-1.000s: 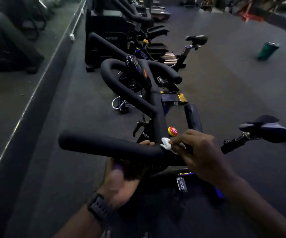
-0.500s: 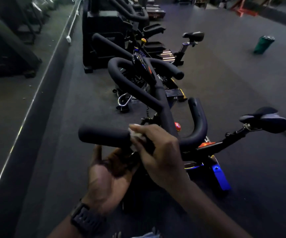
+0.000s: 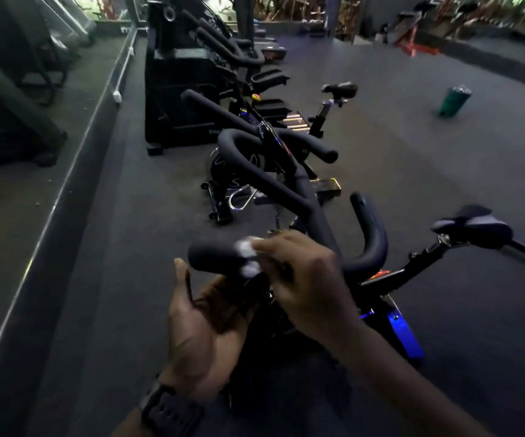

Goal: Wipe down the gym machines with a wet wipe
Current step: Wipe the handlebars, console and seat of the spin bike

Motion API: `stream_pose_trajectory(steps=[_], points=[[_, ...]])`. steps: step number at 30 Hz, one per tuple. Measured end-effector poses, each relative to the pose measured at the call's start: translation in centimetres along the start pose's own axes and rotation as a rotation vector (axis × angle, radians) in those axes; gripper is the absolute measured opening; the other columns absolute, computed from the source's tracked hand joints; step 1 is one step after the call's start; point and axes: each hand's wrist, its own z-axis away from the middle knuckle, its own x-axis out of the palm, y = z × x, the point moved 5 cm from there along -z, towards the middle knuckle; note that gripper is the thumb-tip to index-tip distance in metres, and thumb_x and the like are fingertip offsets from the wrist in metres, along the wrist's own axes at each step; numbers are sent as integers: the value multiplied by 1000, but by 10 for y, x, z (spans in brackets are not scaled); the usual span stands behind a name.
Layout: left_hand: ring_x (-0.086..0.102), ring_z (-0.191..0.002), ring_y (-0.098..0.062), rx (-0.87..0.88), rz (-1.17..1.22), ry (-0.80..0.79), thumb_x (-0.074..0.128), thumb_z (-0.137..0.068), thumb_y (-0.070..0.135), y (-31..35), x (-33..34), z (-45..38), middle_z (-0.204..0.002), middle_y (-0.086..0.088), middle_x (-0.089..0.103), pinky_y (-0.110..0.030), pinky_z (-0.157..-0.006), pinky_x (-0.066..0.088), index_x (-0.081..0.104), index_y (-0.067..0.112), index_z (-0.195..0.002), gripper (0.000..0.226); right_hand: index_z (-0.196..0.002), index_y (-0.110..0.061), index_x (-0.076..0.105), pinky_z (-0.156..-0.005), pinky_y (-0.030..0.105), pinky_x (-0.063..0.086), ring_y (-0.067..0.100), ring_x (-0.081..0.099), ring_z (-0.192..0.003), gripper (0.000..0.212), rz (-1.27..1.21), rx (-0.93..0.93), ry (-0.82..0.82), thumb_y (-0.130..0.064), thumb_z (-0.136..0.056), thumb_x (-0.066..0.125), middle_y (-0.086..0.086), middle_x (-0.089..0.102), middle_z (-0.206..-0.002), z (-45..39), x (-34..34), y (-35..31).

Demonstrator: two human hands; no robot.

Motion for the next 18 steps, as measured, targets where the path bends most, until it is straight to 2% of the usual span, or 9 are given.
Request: stream_pose_trajectory(steps=[2, 3, 6, 7, 10, 14, 16, 18], points=[[63, -115, -31, -10, -25, 38, 39, -85, 74, 2, -7, 0, -124, -21, 65, -42, -100, 50, 68, -1, -117, 86, -107, -15, 73, -79, 34, 52, 5, 64, -91, 25, 56, 107, 73, -4, -86, 69, -3, 68, -98, 15, -17, 21], [64, -113, -31, -19, -33, 36, 40, -84, 73, 0, -7, 1, -123, -21, 65, -42, -99, 51, 69, -2, -115, 86, -108, -16, 73, -80, 33, 52, 5, 64, -92, 23, 64, 108, 105, -7, -87, 68, -3, 68, -98, 15, -16, 16], [70, -95, -22, -18, -7, -6, 37, -89, 70, -1, -5, -2, -104, -11, 73, -30, -80, 59, 77, 9, -96, 73, -113, -11, 70, -81, 23, 50, 13, 63, -91, 25, 18, -22, 72, -12, -90, 60, 4, 65, -99, -1, 15, -30], [71, -93, -20, -18, 16, -28, 36, -90, 69, -1, -5, -4, -100, -9, 73, -29, -79, 59, 77, 10, -94, 72, -114, -11, 69, -81, 21, 50, 13, 63, -90, 25, 6, -34, 50, -10, -91, 61, 5, 64, -99, 0, 17, -32], [68, -105, -32, -62, 32, -27, 35, -91, 68, -13, -9, -12, -112, -19, 70, -41, -92, 55, 73, 2, -107, 78, -113, -16, 70, -78, 25, 51, 11, 63, -87, 25, 173, 39, 53, -10, -90, 63, 0, 63, -95, 30, -20, 19], [73, -86, -29, -92, 94, 16, 43, -81, 57, -46, -4, -27, -96, -18, 74, -40, -75, 60, 78, 1, -81, 66, -104, -20, 74, -70, 29, 49, 16, 62, -75, 22, 433, 196, 9, -11, -87, 63, 1, 61, -83, 51, -69, 86], [74, -79, -29, -113, 116, 12, 47, -74, 52, -64, 2, -34, -89, -18, 75, -42, -70, 61, 78, 1, -76, 59, -100, -22, 76, -70, 23, 45, 22, 64, -74, 24, 504, 281, 8, -6, -84, 68, 2, 63, -81, 28, -90, 118], [72, -81, -31, -162, 121, 15, 57, -66, 48, -81, 8, -41, -94, -20, 72, -40, -67, 62, 74, 0, -89, 56, -96, -22, 77, -67, 10, 35, 21, 64, -73, 26, 511, 337, 21, -3, -81, 70, -2, 60, -79, 8, -109, 143]])
